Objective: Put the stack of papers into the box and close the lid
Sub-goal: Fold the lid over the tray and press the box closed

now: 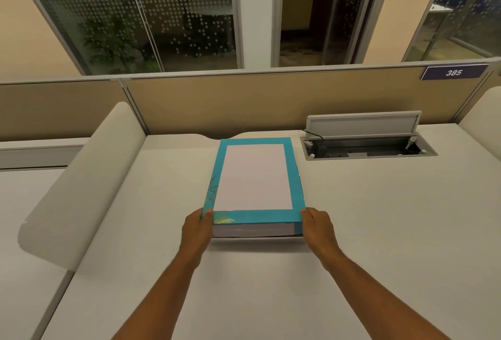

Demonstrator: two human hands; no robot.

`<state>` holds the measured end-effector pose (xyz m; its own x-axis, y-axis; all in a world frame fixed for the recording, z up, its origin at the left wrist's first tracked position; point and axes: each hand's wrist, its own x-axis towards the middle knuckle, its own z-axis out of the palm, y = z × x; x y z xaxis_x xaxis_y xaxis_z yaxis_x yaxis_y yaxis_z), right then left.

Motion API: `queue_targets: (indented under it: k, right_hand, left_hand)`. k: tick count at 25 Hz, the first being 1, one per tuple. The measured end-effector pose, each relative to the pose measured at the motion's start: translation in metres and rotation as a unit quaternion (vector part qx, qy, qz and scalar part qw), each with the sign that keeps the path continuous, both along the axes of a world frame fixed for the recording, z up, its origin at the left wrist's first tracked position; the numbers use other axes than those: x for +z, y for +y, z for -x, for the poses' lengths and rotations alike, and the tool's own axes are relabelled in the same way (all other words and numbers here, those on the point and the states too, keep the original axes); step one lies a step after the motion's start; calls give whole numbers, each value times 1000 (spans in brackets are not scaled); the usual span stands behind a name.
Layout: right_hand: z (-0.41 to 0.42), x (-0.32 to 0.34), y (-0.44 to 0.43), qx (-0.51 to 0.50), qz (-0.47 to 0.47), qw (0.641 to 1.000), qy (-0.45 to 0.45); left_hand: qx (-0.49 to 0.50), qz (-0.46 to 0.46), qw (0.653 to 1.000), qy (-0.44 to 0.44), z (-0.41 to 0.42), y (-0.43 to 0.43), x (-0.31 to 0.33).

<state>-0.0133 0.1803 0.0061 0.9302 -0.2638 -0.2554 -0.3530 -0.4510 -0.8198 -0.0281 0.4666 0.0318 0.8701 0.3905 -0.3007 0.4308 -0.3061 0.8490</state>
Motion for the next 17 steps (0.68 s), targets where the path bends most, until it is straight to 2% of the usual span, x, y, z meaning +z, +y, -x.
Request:
queue_targets:
  k: [2,6,17]
  right_hand:
    - [2,0,-2,-1,38,999,2]
    - [11,-5,-3,28,10,1000,9]
    - [14,-15,-8,53,33,998,25]
  left_hand:
    - [-1,-7,1000,3,0,-1,1]
    - [-12,-21,1000,10,3,-3,-2]
    - [-15,-35,999,36,4,-1,-11]
